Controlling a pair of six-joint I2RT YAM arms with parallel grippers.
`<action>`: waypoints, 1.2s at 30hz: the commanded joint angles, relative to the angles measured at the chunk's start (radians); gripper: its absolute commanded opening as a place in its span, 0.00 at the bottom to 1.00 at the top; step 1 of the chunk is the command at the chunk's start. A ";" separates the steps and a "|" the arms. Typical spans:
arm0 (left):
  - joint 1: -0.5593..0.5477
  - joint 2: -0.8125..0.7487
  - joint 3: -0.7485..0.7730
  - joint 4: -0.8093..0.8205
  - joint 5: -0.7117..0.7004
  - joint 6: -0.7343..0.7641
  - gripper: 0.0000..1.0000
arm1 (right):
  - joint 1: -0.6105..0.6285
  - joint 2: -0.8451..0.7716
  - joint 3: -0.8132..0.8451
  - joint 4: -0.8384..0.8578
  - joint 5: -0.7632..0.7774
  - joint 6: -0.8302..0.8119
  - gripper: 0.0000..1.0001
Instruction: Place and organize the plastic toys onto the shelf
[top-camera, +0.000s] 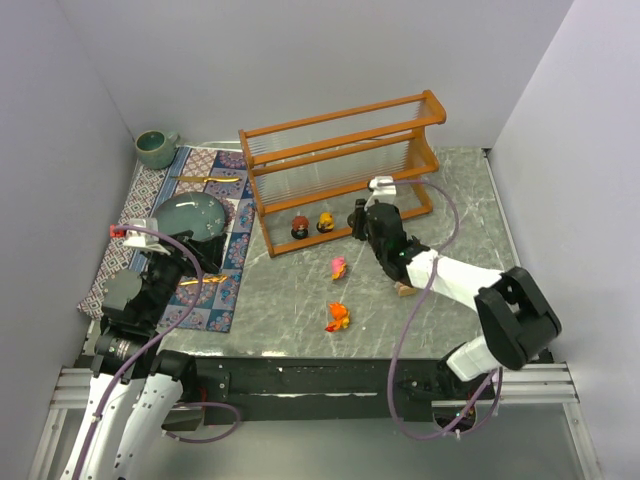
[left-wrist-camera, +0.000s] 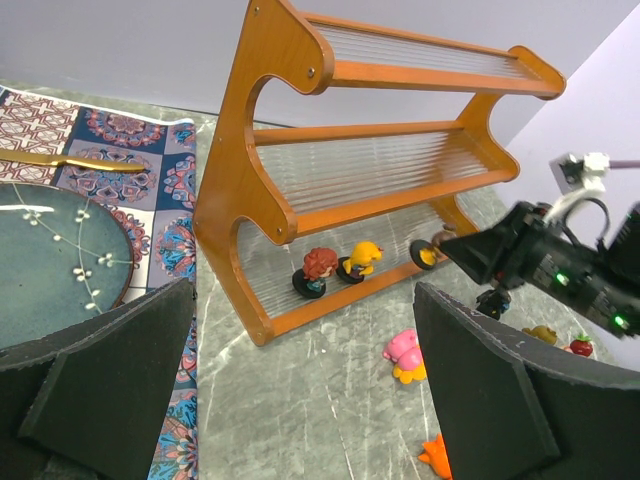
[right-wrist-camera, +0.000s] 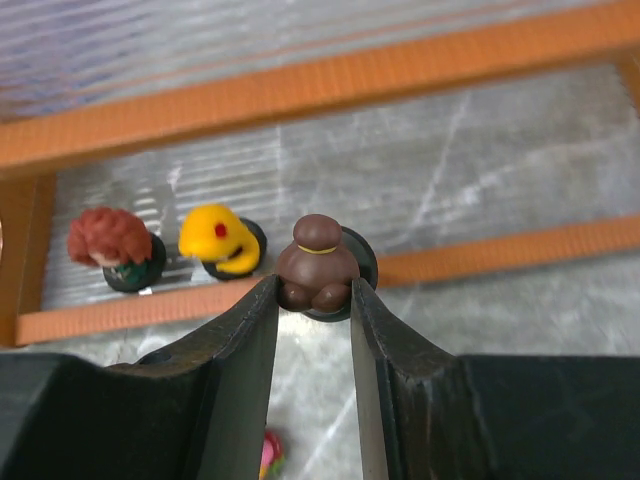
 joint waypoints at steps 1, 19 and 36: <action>-0.003 0.011 0.008 0.018 0.015 0.018 0.97 | -0.030 0.073 0.088 0.070 -0.088 -0.034 0.28; -0.003 0.035 0.008 0.019 0.018 0.019 0.97 | -0.085 0.267 0.160 0.118 -0.144 0.010 0.28; -0.003 0.043 0.007 0.022 0.021 0.021 0.97 | -0.088 0.328 0.223 0.067 -0.140 0.015 0.34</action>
